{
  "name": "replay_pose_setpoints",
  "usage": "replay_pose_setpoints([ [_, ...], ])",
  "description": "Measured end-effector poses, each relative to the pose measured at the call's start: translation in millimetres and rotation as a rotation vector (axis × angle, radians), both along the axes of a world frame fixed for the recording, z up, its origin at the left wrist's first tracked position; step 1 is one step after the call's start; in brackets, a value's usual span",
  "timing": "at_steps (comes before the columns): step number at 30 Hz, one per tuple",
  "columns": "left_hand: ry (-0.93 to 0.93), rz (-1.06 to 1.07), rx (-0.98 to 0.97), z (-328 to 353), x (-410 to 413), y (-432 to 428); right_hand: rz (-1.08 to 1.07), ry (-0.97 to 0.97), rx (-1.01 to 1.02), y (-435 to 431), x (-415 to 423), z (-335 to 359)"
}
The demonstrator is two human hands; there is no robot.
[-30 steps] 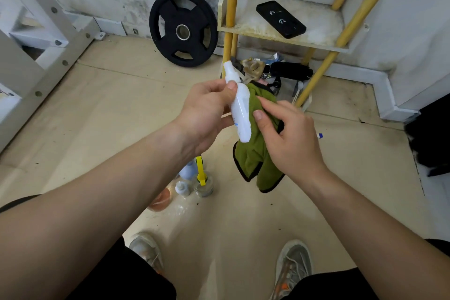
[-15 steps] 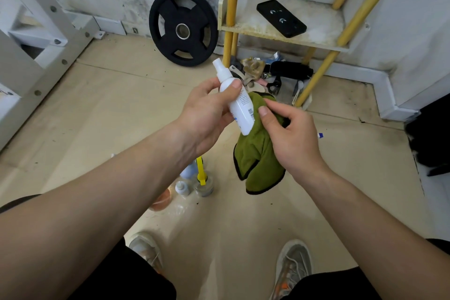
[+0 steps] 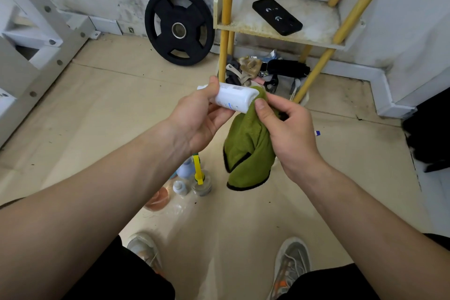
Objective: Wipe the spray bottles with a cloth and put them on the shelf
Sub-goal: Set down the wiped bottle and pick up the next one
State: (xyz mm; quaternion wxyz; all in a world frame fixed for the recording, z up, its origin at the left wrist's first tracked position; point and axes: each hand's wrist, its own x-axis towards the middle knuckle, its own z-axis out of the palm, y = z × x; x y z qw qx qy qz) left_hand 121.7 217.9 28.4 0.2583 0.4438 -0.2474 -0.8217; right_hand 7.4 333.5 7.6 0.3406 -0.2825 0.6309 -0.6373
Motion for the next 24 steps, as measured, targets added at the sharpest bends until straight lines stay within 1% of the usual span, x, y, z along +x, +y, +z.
replay_pose_setpoints([
  [4,0.012,-0.022,0.036,-1,-1,5,0.018,0.12,-0.007,1,-5,2],
  [6,0.01,-0.055,0.044,-1,-1,8,-0.001,0.142,-0.005,1,-7,1],
  [9,0.022,-0.075,0.028,1,-2,10,-0.02,0.087,0.0,2,-10,1],
  [13,0.01,-0.043,0.002,2,-1,6,0.038,0.004,-0.001,0,-10,0],
  [18,-0.009,-0.009,-0.068,1,1,4,0.078,0.019,0.022,2,-10,1],
  [21,-0.049,-0.034,-0.132,2,1,4,0.051,0.036,0.041,3,-12,0],
  [24,-0.072,-0.06,-0.181,5,0,3,0.036,0.0,0.038,3,-12,0],
])
